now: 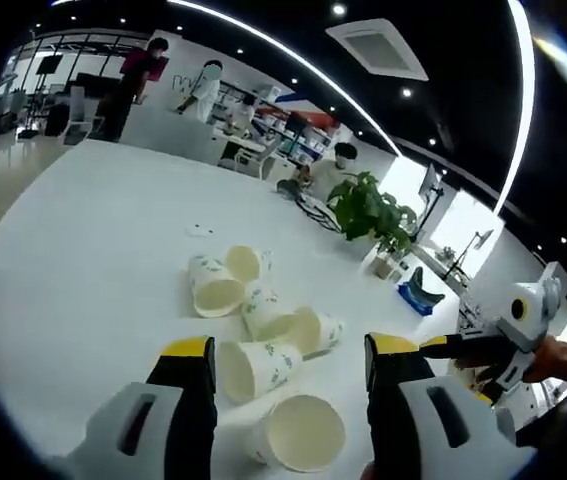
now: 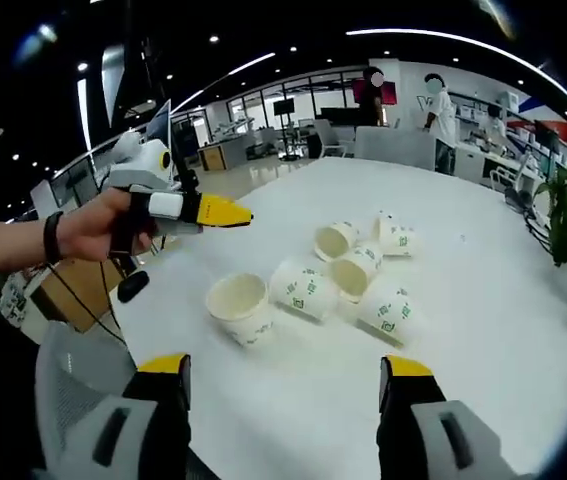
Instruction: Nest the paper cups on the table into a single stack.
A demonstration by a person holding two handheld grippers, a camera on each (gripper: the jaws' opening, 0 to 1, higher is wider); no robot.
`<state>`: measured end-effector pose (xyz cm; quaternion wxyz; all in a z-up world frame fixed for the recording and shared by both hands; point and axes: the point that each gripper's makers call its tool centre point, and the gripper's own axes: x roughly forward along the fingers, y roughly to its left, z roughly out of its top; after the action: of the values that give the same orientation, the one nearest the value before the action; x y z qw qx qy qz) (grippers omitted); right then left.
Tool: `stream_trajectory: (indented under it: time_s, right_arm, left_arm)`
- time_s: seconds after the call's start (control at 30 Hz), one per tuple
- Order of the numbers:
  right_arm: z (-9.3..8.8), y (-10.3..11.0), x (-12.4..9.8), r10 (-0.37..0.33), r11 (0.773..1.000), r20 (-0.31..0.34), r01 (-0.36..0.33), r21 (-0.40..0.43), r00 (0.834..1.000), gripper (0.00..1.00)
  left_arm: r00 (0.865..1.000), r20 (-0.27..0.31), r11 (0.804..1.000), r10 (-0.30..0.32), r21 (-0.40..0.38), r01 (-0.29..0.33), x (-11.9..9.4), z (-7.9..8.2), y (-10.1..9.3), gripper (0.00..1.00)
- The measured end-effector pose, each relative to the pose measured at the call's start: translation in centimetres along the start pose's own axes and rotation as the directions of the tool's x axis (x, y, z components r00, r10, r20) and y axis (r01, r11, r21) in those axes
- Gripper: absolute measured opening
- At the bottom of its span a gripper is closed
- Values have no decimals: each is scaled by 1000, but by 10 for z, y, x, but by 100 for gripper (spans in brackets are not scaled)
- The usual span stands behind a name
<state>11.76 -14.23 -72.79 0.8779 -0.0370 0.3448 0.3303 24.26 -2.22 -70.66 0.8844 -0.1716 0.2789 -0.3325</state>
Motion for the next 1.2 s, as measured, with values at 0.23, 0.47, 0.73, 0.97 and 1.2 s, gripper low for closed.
stream_trajectory:
  time_s: [0.23, 0.47, 0.73, 0.97, 1.2]
  right_arm:
    - [-5, -5, -1, -16, 1000, -4, 16, 22, 1000, 77]
    - [-7, -10, 2, -29, 998, 4, 28, 53, 1000, 76]
    - [-9, -16, 5, -36, 997, 0, 36, 71, 999, 75]
    - [-8, -17, 4, -47, 997, -2, 47, 55, 999, 75]
    - [-8, -11, 6, -34, 997, 10, 33, 74, 999, 76]
  left_arm:
    - [999, -31, 1000, 7, 3, -7, 27, 6, 2, 58]
    - [999, -32, 1000, 14, -20, -15, 53, 14, 6, 57]
    - [999, -40, 1000, 1, -20, -2, 84, 25, 2, 56]
    - [999, -48, 999, -12, -51, 10, 114, 30, 2, 54]
    - [998, -66, 995, -17, -98, 10, 148, 38, 1, 53]
